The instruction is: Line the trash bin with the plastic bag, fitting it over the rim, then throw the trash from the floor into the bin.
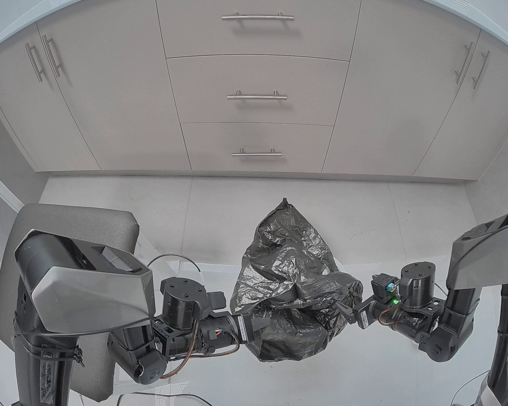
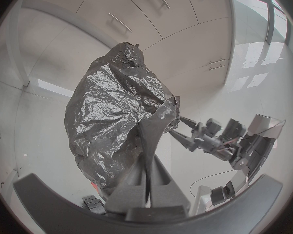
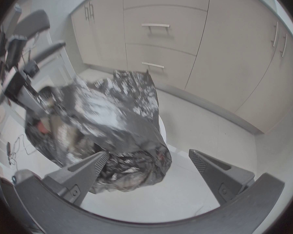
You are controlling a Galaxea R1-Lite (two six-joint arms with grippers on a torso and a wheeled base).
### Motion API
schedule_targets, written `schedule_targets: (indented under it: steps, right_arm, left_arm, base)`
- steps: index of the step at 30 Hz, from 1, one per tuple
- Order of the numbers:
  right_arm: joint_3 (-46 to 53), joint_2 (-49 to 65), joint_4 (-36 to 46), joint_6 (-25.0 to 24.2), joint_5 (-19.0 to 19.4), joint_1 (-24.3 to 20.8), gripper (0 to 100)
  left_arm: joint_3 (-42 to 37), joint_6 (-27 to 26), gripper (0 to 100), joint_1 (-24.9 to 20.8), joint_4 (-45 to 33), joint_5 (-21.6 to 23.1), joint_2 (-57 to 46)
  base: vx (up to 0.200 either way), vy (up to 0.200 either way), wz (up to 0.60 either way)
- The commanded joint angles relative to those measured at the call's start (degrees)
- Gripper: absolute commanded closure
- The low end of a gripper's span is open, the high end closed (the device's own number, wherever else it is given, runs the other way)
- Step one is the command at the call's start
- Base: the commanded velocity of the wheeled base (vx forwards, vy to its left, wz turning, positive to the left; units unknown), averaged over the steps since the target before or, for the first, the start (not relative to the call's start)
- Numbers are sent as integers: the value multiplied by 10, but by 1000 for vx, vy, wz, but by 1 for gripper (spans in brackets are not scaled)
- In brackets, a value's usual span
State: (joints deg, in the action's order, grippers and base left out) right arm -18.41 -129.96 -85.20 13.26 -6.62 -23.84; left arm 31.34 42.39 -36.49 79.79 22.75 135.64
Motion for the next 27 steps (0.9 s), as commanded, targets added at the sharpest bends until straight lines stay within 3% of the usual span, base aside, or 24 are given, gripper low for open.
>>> schedule_targets:
  steps: [1, 7, 12, 14, 17, 27]
  right_arm:
    - [36, 151, 35, -61, 18, -63, 0]
    - [-66, 203, 161, -108, 6, -76, 0]
    - [-211, 183, 304, -122, -15, -75, 0]
    - [-321, 150, 397, -131, -18, -76, 0]
    - [-419, 105, 473, -137, -21, -75, 0]
    - [-607, -20, 567, -141, -53, -79, 0]
  left_arm:
    - [-2, 0, 100, 0, 0, 0, -2]
    - [-12, -1, 100, -11, 0, 0, -7]
    - [-18, -1, 100, -22, 11, 0, -7]
    - [-23, -1, 100, -22, 16, 0, -7]
    - [-31, -1, 100, -29, 18, 0, -9]
    - [-44, -2, 100, -51, 42, 0, -4]
  base:
    - [0, 0, 0]
    - [0, 0, 0]
    - [0, 0, 0]
    - [0, 0, 0]
    - [0, 0, 0]
    - [0, 0, 0]
